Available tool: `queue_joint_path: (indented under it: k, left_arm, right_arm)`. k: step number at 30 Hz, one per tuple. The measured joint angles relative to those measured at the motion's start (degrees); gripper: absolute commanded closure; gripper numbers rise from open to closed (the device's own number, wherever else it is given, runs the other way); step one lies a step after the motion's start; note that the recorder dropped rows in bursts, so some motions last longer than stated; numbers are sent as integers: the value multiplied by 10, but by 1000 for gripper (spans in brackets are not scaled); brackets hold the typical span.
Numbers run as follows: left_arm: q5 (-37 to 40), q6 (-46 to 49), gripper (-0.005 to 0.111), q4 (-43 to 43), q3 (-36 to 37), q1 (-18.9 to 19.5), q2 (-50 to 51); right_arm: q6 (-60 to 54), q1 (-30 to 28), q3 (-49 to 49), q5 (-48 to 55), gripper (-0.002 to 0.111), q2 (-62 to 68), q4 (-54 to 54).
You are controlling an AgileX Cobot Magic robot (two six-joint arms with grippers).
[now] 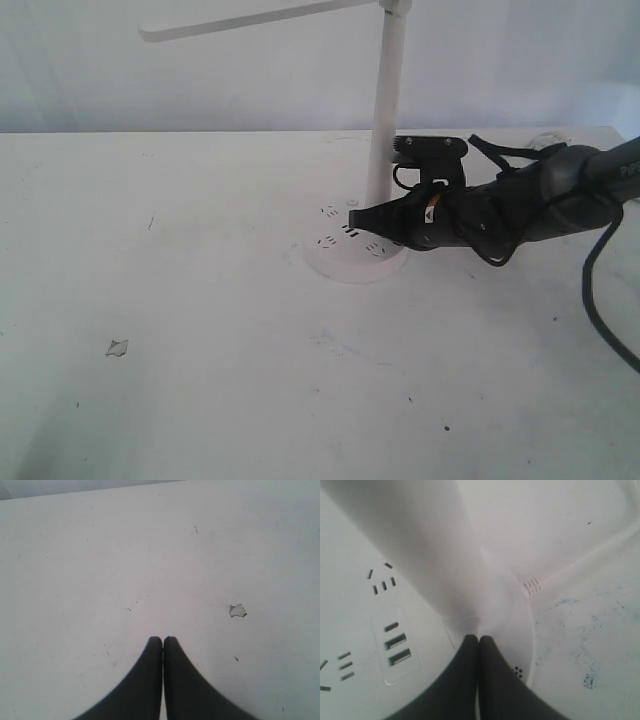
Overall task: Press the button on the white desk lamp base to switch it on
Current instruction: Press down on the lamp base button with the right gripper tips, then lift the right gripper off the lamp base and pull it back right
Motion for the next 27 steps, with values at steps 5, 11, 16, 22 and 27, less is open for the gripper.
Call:
queue_joint_path:
  k: [5, 11, 16, 22, 27]
  left_arm:
    - [0, 0, 107, 0, 0, 0, 0]
    - [0, 0, 107, 0, 0, 0, 0]
    - [0, 0, 107, 0, 0, 0, 0]
    - [0, 0, 107, 0, 0, 0, 0]
    - [0, 0, 107, 0, 0, 0, 0]
  right_arm:
    - [0, 0, 0, 3, 108, 0, -3]
    - [-1, 0, 0, 16, 108, -2, -3]
    - [-19, 0, -3, 30, 108, -1, -7]
    - [-34, 0, -8, 30, 108, 16, -9]
    - [-36, 0, -11, 24, 108, 21, -9]
